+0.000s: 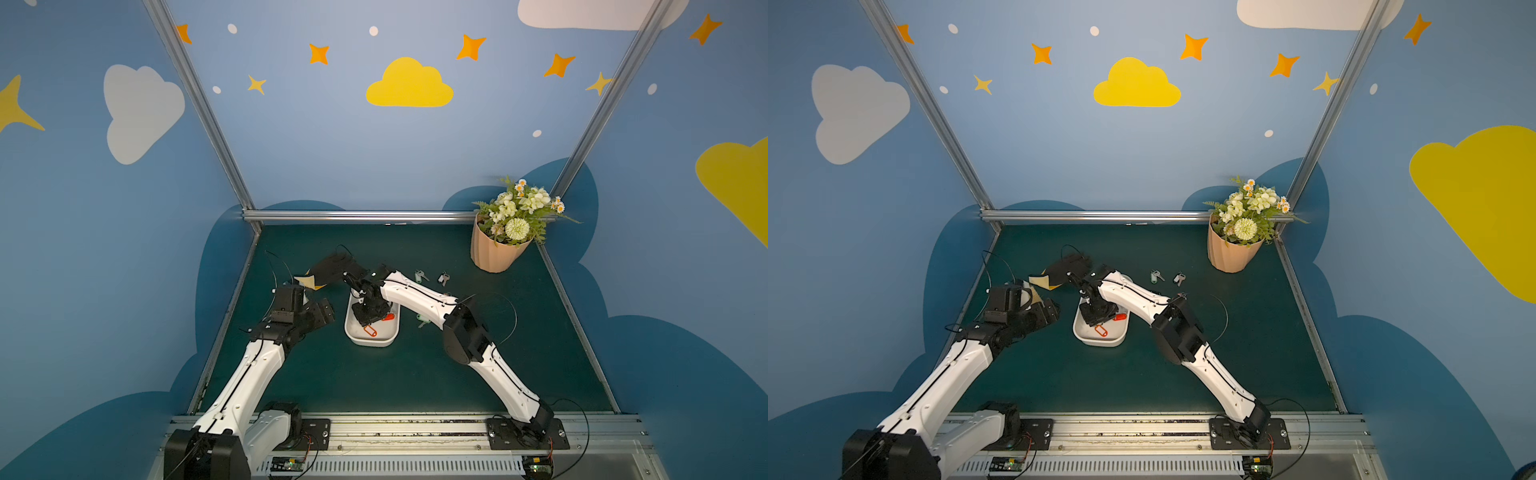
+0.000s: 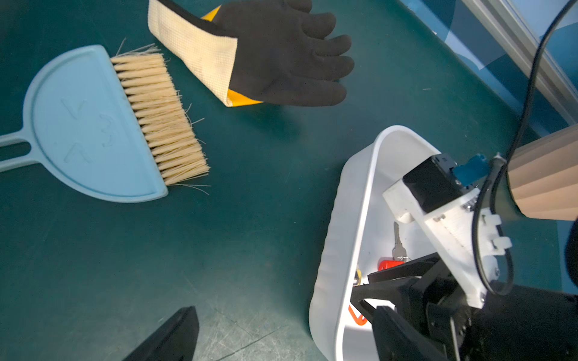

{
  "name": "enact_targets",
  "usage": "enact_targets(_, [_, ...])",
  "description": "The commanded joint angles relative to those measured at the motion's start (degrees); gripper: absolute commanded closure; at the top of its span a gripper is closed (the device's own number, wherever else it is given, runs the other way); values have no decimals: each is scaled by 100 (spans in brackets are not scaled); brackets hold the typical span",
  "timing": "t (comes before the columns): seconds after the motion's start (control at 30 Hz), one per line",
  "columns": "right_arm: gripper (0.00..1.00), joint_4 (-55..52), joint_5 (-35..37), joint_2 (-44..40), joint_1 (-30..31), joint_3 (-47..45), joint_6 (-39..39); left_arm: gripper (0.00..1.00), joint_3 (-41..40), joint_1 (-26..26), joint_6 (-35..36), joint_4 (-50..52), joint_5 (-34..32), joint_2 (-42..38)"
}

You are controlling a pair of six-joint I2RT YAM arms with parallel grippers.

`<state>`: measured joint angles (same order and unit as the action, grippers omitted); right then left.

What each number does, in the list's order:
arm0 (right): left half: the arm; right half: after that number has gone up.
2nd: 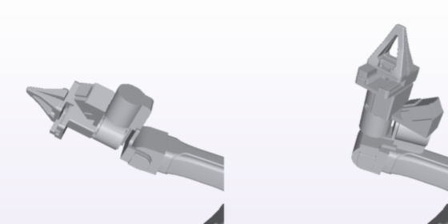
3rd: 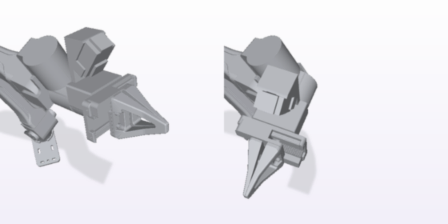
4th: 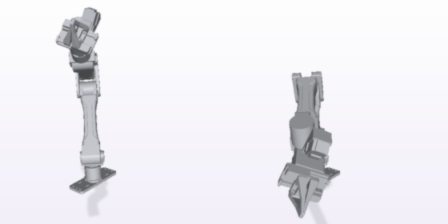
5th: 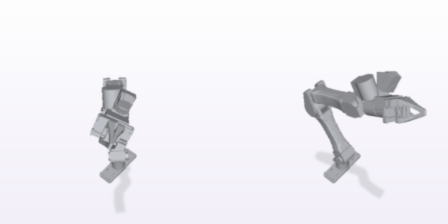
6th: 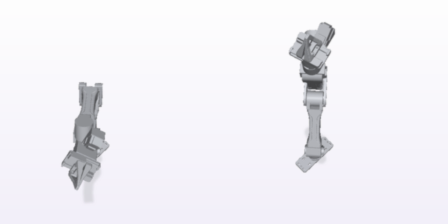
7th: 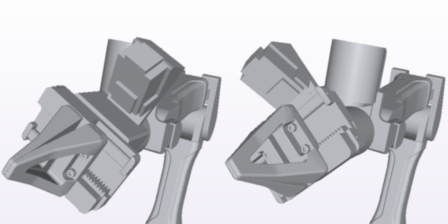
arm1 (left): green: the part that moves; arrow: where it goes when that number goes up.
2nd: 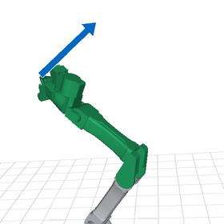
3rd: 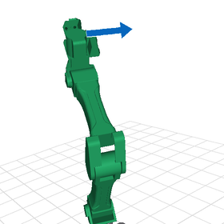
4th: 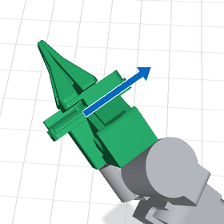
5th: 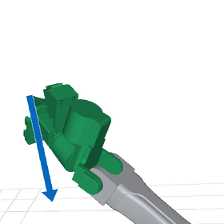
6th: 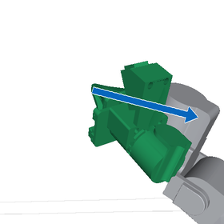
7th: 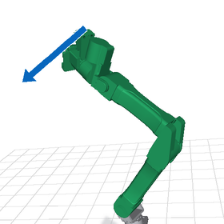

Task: Take the keys out of the storage box
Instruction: Pick up the key from the storage box.

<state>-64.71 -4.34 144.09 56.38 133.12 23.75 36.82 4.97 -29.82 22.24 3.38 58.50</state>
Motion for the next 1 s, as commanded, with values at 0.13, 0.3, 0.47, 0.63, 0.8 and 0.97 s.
enact_targets(0.13, [65, -200, 65, 210, 31, 216, 76, 7, -14, -23, 111, -93, -12, -117])
enact_targets(0.3, [74, -200, 91, 277, 32, 283, 77, 6, -9, -19, 134, -83, 13, -117])
enact_targets(0.47, [87, -200, 152, 275, 22, 309, 71, 6, -12, -17, 123, -128, 49, -69])
enact_targets(0.63, [100, -233, 261, 184, 5, 293, 32, 6, 6, -30, 122, -145, 51, -27])
enact_targets(0.8, [100, -230, 313, 10, -61, 285, 31, 6, 41, -40, 126, -159, 58, 17])
enact_targets(0.97, [100, -261, 311, -259, -79, 248, 40, 6, 77, -51, 139, -237, 173, 74])
